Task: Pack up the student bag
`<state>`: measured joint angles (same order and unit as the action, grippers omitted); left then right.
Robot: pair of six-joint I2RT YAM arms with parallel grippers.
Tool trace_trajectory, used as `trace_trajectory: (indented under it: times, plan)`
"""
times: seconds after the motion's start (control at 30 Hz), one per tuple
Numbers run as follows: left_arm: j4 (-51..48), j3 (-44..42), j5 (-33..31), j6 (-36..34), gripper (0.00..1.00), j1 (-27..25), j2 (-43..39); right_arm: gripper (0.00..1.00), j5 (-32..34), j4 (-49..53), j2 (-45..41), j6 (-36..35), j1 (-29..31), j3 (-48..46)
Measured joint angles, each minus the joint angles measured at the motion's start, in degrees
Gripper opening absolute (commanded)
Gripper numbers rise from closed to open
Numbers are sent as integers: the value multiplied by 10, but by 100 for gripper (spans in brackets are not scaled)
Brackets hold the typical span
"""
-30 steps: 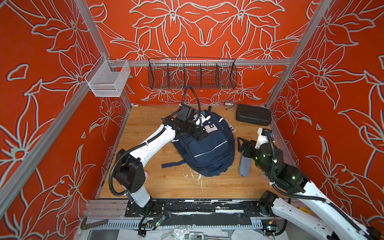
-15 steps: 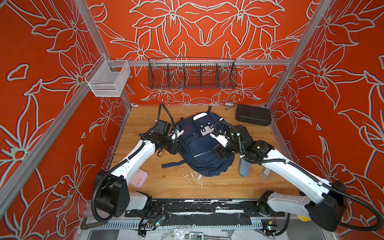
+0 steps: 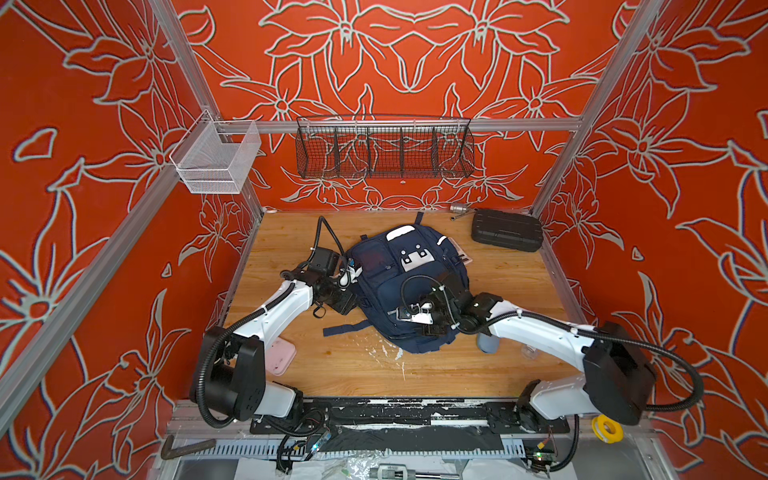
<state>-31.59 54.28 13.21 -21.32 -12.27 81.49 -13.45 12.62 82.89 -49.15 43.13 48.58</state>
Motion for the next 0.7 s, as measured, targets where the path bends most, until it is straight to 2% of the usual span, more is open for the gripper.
trace_trajectory:
  times: [0.03, 0.07, 0.27, 0.37, 0.47, 0.53, 0.7]
  plan:
    - [8, -3, -2, -6, 66, 3, 0, 63, 6, -10, 10, -7, 0, 0]
    - [16, -5, -6, -15, 66, 5, 0, 57, 13, -19, 22, -15, 0, 0]
    - [71, -6, -19, -113, 67, 9, 8, 14, 60, -64, 58, -57, 2, -5]
    - [84, 2, -21, -159, 67, 10, 28, 0, 69, -84, 57, -68, 0, -9]
    - [92, 2, -31, -181, 66, 10, 43, 0, 57, -89, 50, -71, -17, -8]
    - [92, 2, -31, -171, 66, 11, 44, 0, 44, -85, 43, -71, -33, -6]
    - [99, 1, 17, -83, 67, 29, 32, 0, -4, -77, 15, -56, -64, 4]
